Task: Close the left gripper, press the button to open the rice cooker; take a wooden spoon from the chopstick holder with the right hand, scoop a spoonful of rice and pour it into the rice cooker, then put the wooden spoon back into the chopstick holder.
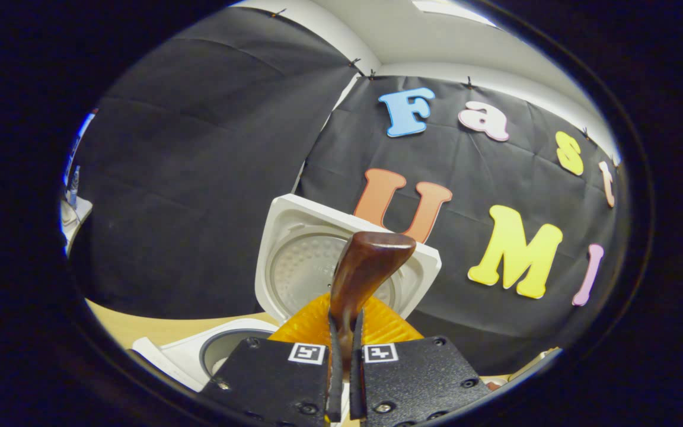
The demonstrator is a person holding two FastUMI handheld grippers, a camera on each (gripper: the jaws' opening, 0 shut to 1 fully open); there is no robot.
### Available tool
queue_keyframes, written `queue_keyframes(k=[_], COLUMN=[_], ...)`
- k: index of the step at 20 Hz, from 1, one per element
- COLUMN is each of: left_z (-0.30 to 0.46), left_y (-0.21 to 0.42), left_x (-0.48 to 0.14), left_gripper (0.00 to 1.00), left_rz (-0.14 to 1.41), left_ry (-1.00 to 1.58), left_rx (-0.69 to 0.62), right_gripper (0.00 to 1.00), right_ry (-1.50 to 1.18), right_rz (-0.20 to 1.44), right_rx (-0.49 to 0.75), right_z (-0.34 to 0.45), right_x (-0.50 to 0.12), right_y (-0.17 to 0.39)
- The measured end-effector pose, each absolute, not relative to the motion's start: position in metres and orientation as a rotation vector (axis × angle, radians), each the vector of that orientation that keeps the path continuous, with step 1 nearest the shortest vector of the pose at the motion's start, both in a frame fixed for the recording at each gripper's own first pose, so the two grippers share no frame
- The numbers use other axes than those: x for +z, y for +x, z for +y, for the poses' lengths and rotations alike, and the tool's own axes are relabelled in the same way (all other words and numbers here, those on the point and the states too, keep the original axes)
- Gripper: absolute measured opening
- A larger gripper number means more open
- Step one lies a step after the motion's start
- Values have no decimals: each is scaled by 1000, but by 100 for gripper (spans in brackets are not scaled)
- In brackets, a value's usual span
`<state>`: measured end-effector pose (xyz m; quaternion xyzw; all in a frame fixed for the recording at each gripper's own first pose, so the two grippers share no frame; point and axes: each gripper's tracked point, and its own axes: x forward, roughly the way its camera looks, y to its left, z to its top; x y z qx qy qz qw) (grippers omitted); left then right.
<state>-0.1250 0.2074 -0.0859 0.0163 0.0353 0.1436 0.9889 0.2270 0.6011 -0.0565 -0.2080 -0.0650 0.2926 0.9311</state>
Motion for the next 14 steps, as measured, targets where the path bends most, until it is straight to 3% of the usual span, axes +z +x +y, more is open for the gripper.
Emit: queue_keyframes(k=[3,14], left_z=[202,153], left_y=[-120,-81], left_x=[-84,-78], left_gripper=[97,97], left_rz=[70,64], left_ry=[29,62], left_rx=[282,213], right_gripper=[11,13], right_ry=[-376,-224], right_rz=[-120,-67], right_rx=[608,585], right_z=[592,441], right_x=[-50,-1], right_y=[221,192])
